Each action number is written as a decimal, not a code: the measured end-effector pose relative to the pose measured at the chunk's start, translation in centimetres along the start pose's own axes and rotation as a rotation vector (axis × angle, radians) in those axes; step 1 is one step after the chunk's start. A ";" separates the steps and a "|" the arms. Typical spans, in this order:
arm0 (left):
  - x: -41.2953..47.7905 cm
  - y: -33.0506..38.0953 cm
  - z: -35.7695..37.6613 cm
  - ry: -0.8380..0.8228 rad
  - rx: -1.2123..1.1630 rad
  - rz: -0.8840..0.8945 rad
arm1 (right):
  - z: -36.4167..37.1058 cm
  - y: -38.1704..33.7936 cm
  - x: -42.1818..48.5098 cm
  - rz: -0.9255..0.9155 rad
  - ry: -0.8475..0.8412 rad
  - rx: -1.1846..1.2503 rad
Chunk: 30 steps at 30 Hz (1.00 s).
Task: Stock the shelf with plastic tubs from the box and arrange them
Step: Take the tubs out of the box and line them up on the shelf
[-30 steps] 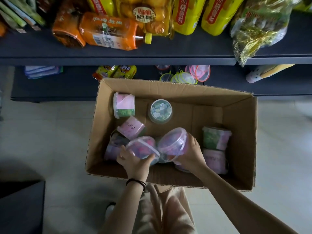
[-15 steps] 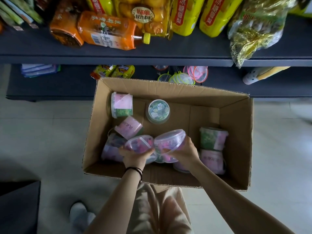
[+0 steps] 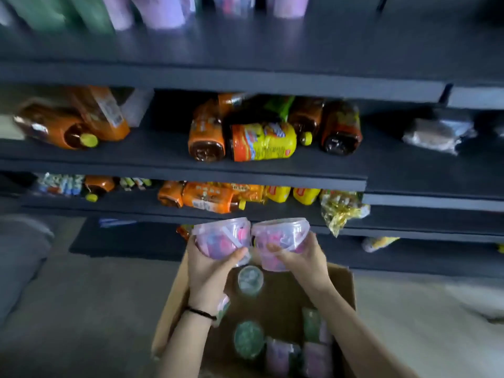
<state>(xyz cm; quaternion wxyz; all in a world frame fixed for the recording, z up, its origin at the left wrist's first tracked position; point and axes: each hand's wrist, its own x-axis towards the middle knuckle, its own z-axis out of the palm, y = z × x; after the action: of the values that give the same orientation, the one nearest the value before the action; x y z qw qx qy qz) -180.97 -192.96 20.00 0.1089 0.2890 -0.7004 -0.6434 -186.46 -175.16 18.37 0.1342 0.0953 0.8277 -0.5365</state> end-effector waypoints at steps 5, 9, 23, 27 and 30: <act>0.8 11.7 -0.2 -0.040 -0.171 0.279 | -4.3 -11.0 0.1 -0.254 0.095 0.118; 1.7 18.4 -0.6 -0.055 -0.175 0.424 | -6.3 -17.5 0.0 -0.379 0.117 0.237; 15.4 29.5 0.3 -0.091 -0.157 0.470 | -6.3 -30.9 7.9 -0.471 0.299 0.227; 20.1 29.7 2.6 -0.078 -0.141 0.467 | -5.8 -31.7 11.7 -0.446 0.356 0.215; 23.0 30.6 4.2 -0.103 -0.123 0.503 | -5.5 -32.5 14.5 -0.435 0.368 0.181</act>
<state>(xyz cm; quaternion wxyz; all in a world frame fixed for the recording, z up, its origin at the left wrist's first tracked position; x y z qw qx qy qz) -209.86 -201.77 43.79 0.2467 0.0656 -0.7146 -0.6513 -210.67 -183.09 43.82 -0.1452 0.0227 0.7879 -0.5980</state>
